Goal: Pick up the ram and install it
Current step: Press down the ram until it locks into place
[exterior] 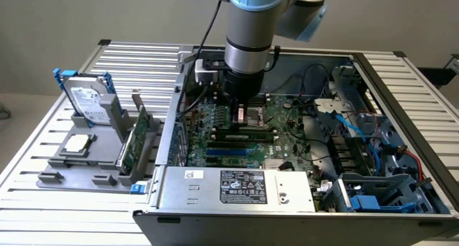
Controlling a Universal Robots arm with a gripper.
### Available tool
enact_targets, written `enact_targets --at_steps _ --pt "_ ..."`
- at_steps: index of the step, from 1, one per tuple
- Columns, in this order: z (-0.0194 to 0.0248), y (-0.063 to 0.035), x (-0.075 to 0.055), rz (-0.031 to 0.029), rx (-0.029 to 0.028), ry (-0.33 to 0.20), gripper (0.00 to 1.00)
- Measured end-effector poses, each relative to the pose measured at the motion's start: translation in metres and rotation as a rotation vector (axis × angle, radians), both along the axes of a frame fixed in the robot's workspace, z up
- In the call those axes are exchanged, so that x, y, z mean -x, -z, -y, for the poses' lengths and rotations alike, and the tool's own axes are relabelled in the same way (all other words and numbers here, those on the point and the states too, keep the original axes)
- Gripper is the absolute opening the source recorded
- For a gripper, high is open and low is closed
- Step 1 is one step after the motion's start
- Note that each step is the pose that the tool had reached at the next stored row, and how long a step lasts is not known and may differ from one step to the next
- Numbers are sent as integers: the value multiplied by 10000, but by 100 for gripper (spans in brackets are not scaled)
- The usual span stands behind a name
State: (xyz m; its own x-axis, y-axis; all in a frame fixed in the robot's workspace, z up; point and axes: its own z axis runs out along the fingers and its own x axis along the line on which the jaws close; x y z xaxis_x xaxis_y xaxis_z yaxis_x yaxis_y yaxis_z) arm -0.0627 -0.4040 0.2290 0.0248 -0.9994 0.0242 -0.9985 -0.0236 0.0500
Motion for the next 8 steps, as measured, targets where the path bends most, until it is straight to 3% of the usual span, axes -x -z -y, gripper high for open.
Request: enact_targets --at_steps 8 --pt "0 28 0 1 0 1 11"
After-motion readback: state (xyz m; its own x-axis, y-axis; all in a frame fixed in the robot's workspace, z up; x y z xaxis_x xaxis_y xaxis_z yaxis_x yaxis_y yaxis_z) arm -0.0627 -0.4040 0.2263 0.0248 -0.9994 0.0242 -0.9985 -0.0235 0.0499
